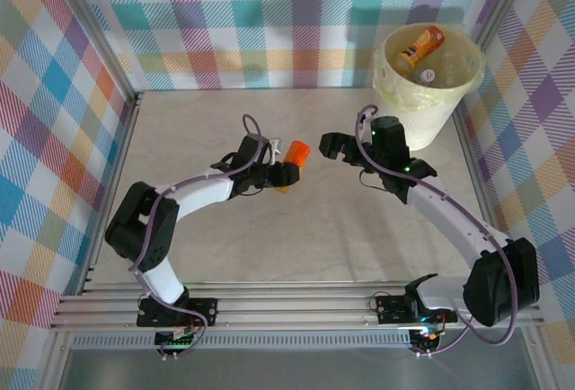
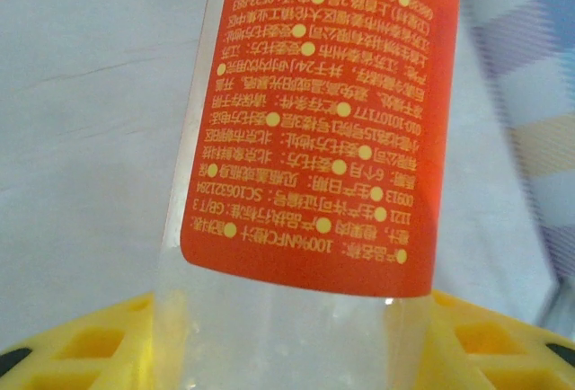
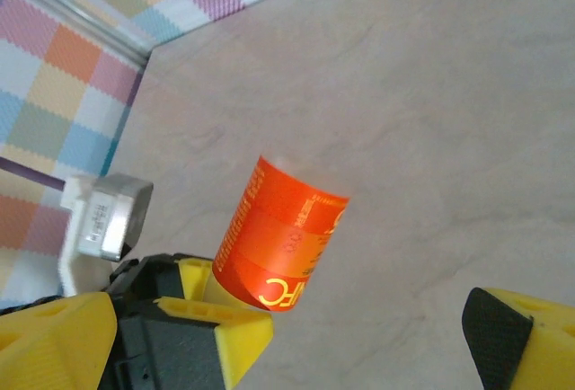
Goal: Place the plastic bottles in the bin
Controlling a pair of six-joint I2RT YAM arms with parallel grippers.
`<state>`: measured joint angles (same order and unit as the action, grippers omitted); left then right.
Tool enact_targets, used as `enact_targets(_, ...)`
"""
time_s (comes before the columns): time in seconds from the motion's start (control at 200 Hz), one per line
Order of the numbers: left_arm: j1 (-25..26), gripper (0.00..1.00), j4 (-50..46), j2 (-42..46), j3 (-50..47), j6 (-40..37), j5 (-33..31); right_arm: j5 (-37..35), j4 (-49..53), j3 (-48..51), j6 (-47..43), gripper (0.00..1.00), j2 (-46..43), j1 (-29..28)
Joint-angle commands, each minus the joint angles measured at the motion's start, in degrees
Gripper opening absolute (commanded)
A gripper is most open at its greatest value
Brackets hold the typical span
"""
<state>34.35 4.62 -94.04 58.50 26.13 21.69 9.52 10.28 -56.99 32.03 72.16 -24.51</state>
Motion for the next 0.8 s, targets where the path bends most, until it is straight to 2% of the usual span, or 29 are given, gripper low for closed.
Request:
enact_targets(0.0, 1.47, 0.39, 8.45, 3.06, -1.16, 1.37, 7.19, 5.07, 4.98, -1.68, 3.88, 1.0, -1.5, 0.43)
enact_targets(0.055, 2.06, 0.39, 10.7, 3.75, -1.06, 1.74, 9.07, 4.34, 7.69, -2.53, 6.15, 1.0, -1.51, 0.93)
enact_targets(0.115, 2.7, 0.38, 12.65, 4.35, -0.89, 1.74, 10.34, 6.92, 8.72, -2.86, 8.14, 1.0, -1.36, 2.42)
enact_targets(0.2, 3.35, 0.38, 14.49, 4.47, -0.26, 1.9, 12.39, 12.73, 6.02, -2.13, 9.4, 1.0, -1.66, 4.15)
enact_targets(0.435, 5.19, 0.38, 16.85, 3.34, 1.53, 2.5, 15.94, 19.27, -2.78, -0.75, 12.96, 1.0, -0.77, 4.76)
enact_targets(0.51, 5.57, 0.38, 17.7, 3.28, 1.52, 2.96, 15.88, 19.16, -5.17, -0.35, 14.27, 1.0, -0.13, 4.75)
enact_targets(0.695, 6.15, 0.38, 20.43, 2.79, 1.17, 4.38, 16.93, 18.25, -8.43, 0.66, 15.34, 0.93, 0.8, 4.71)
enact_targets(0.795, 6.3, 0.37, 21.48, 2.45, 1.35, 4.86, 17.37, 17.66, -8.25, 0.98, 15.39, 0.86, 1.54, 4.73)
